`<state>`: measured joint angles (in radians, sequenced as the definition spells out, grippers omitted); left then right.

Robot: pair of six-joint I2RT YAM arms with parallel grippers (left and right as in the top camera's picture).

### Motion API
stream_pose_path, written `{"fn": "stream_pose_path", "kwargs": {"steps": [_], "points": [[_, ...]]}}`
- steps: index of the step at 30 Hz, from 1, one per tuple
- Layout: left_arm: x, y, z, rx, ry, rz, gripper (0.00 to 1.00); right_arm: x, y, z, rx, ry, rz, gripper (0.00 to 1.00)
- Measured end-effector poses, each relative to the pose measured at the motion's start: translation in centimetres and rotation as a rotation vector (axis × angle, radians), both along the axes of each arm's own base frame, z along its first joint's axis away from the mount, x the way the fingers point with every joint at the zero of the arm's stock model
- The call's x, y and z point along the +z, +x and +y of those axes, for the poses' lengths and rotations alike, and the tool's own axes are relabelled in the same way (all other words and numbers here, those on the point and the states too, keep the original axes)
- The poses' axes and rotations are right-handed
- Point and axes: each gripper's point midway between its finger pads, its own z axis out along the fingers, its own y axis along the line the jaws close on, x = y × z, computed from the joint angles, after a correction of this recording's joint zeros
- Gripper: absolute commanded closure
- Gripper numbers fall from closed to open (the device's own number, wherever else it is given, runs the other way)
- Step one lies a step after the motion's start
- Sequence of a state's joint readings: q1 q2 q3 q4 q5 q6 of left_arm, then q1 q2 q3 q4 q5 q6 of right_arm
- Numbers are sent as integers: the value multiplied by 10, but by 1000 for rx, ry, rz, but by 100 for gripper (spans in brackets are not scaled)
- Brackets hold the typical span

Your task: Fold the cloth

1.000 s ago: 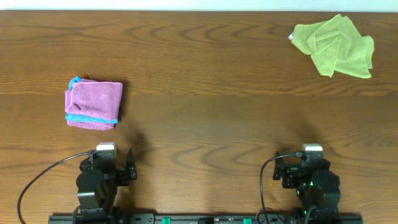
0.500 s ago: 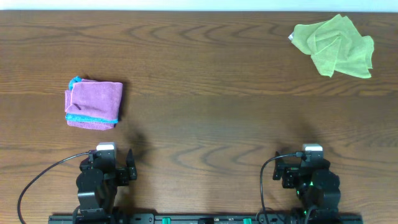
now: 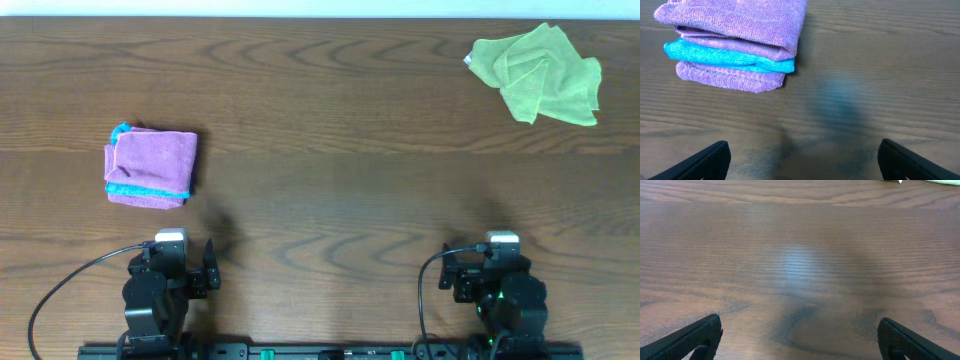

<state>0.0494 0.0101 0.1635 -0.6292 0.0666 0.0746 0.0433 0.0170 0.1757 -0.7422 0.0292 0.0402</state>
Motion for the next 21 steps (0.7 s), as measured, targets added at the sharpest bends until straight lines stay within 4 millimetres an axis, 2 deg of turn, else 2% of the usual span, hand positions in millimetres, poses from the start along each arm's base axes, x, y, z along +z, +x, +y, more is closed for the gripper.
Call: {"fn": "stream_pose_path", "kwargs": {"steps": [16,18,21], "points": [[0,0,0,0,0,0,5,6,5,-2,-30,32,23,1],[0,0,0,0,0,0,4,14,7,-5,-61,52,43,1],[0,0,0,0,0,1,5,37,13,-10,-111,87,57,1]]}}
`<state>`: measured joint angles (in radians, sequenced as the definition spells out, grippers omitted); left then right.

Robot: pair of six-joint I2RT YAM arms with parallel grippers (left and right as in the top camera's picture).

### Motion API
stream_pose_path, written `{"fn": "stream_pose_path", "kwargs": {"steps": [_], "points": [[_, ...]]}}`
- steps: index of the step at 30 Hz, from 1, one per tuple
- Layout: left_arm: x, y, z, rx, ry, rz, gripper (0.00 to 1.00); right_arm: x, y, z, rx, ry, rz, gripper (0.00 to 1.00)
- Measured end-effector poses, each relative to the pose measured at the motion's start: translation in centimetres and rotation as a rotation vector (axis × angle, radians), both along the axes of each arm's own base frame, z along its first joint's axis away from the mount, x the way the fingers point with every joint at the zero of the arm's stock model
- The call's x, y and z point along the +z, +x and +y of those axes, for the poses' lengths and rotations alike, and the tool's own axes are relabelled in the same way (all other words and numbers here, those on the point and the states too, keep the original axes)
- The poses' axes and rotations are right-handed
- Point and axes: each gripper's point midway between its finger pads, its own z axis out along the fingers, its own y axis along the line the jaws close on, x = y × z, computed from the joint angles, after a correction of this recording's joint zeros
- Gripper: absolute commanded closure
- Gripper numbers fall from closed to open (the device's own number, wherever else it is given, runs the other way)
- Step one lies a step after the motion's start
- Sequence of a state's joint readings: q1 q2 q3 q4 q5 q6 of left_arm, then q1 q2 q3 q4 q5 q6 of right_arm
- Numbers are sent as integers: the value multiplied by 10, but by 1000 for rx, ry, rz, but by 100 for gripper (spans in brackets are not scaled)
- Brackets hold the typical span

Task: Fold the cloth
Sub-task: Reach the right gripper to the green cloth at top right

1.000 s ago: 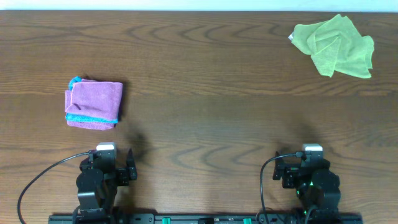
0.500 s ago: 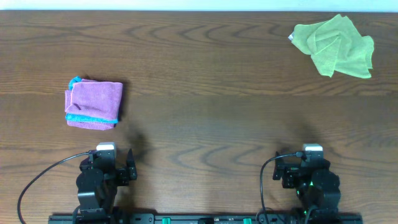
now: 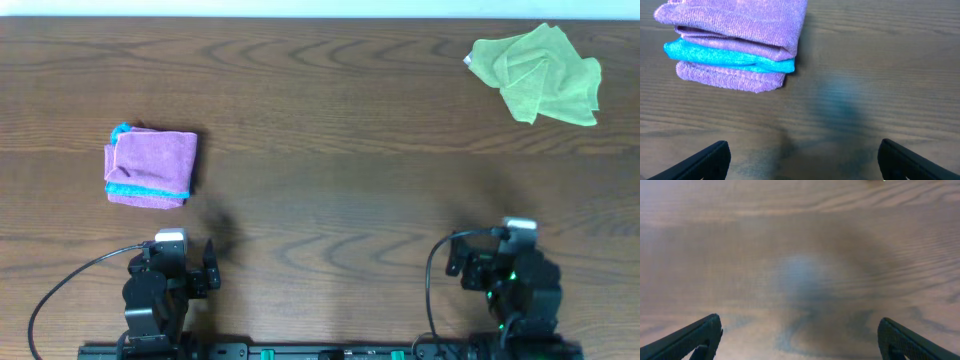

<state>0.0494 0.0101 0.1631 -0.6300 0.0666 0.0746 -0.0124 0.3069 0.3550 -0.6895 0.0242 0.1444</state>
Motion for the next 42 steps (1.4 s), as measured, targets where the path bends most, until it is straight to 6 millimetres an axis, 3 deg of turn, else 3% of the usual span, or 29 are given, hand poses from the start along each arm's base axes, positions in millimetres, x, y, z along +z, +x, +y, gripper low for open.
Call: {"fn": "stream_pose_path", "kwargs": {"steps": [10,14,22,34,40,42], "points": [[0,0,0,0,0,0,5,75,45,-40,-205,71,34,1],[0,0,0,0,0,0,5,88,65,-55,-252,81,84,1],[0,0,0,0,0,1,5,82,122,-100,-350,120,269,1],[0,0,0,0,0,0,5,84,197,-166,-421,176,274,1],[0,0,0,0,0,0,5,76,241,-175,-338,194,230,1],[0,0,0,0,0,0,5,73,246,-175,-319,186,221,1]]}}
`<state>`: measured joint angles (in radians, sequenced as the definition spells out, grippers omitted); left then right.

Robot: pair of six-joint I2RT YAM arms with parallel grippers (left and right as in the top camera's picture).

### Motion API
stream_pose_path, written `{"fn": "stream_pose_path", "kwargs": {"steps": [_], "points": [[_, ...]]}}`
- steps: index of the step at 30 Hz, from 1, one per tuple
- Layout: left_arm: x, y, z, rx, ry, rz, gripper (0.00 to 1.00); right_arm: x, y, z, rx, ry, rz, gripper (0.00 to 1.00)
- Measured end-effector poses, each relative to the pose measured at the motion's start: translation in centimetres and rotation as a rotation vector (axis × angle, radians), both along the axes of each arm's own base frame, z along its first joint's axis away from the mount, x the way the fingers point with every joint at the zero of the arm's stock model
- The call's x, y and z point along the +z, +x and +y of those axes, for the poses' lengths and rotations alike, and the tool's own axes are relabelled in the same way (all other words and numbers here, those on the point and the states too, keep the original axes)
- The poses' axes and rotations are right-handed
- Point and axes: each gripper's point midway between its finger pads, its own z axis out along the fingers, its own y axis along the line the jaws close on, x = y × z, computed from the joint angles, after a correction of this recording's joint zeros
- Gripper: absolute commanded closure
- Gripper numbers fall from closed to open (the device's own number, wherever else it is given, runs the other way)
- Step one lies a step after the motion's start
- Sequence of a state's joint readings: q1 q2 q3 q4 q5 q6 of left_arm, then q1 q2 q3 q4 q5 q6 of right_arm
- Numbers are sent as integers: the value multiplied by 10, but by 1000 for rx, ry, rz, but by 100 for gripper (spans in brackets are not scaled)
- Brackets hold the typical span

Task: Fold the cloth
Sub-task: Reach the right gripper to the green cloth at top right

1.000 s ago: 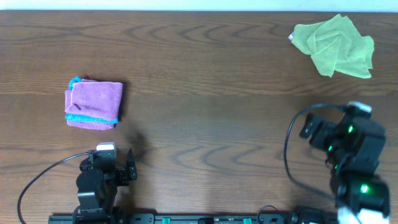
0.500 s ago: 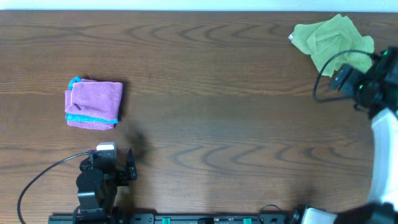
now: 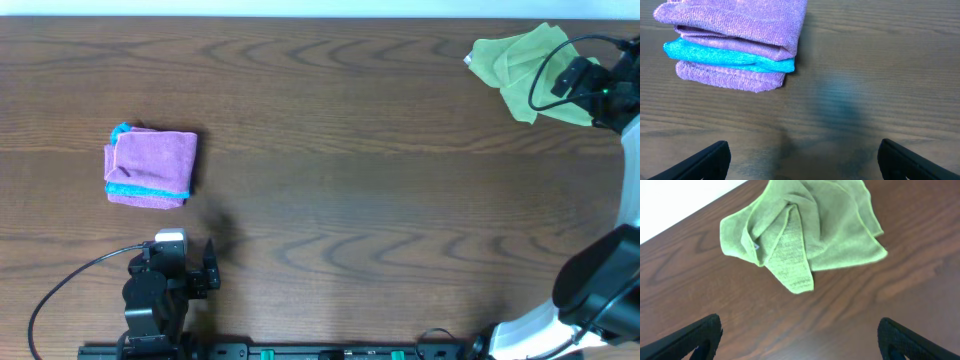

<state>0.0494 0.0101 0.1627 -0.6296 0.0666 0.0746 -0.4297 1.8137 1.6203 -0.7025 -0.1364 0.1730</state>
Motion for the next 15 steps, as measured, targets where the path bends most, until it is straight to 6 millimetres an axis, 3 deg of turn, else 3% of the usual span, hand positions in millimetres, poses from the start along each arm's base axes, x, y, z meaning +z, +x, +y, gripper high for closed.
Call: {"fn": "stream_pose_path", "kwargs": {"steps": [10,12,15], "points": [[0,0,0,0,0,0,5,22,44,-16,56,-108,-187,6],[0,0,0,0,0,0,5,15,54,-19,57,-106,-204,6],[0,0,0,0,0,0,5,-13,69,-22,54,-71,-201,9]]}}
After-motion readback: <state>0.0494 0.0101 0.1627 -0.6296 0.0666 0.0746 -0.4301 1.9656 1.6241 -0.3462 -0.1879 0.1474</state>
